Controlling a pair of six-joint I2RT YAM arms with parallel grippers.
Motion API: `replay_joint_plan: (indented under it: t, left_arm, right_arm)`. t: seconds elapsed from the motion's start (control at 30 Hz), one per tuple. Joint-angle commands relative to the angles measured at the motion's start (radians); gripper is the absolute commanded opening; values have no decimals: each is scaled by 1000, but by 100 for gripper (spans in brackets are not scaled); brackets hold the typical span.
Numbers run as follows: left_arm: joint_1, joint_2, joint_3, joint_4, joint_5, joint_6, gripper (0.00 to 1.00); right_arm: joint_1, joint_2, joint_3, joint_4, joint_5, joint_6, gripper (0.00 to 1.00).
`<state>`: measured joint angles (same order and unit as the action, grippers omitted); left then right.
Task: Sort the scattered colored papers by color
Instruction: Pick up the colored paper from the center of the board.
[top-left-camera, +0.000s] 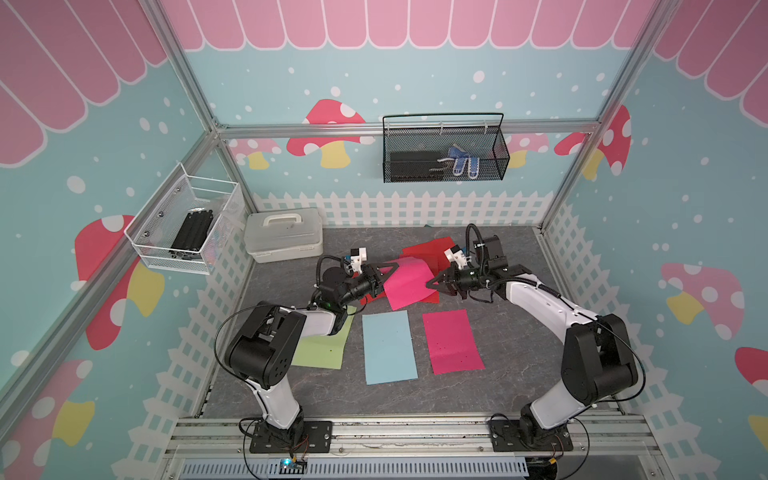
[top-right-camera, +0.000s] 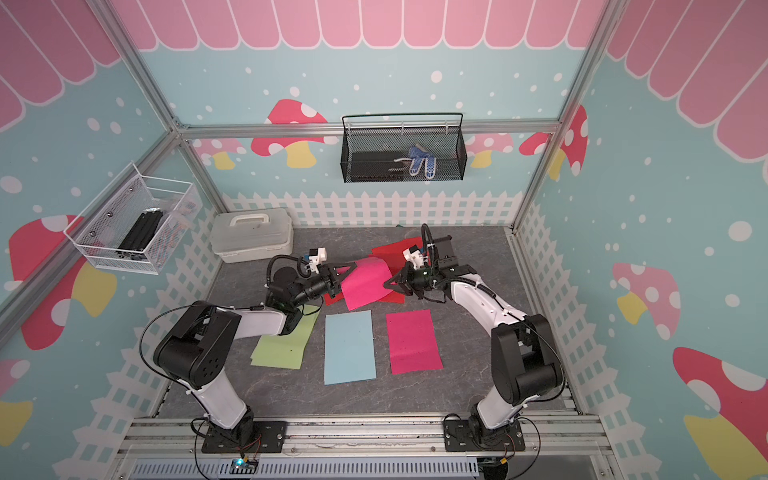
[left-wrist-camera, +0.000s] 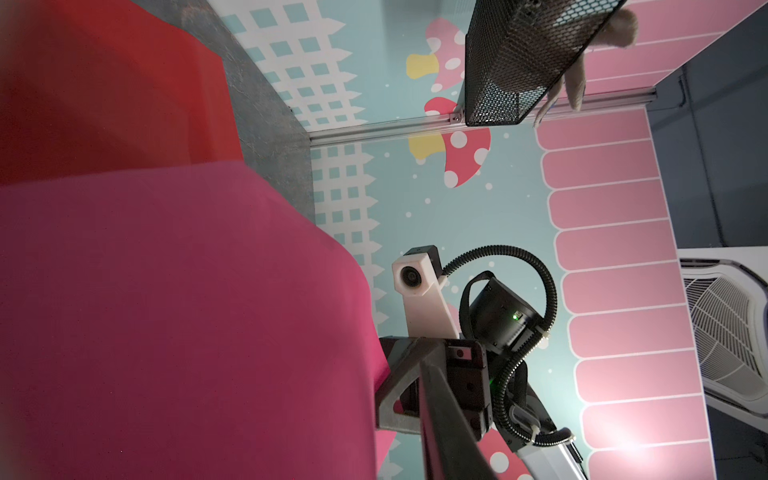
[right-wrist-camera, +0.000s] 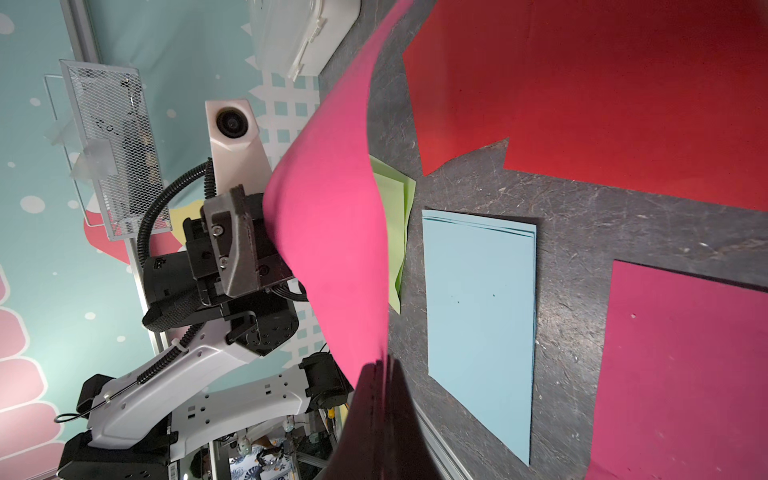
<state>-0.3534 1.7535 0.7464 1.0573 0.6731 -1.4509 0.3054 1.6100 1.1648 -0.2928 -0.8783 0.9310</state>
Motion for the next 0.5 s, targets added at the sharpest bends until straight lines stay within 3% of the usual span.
replay_joint_plan:
  t: [0.0, 0.07, 0.3, 0.47]
  left_arm:
    - [7, -31, 16, -74, 19, 37, 17]
    - [6, -38, 15, -87, 21, 45, 16]
    - [7, -68, 16, -154, 18, 86, 1]
    - [5, -75, 25, -173, 17, 95, 0]
  right_arm:
    - [-9, 15, 10, -15, 10, -17, 0]
    - [-11, 18, 9, -14, 10, -17, 0]
    - [-14, 15, 11, -15, 11, -18, 2]
    - [-14, 5, 12, -14, 9, -18, 19]
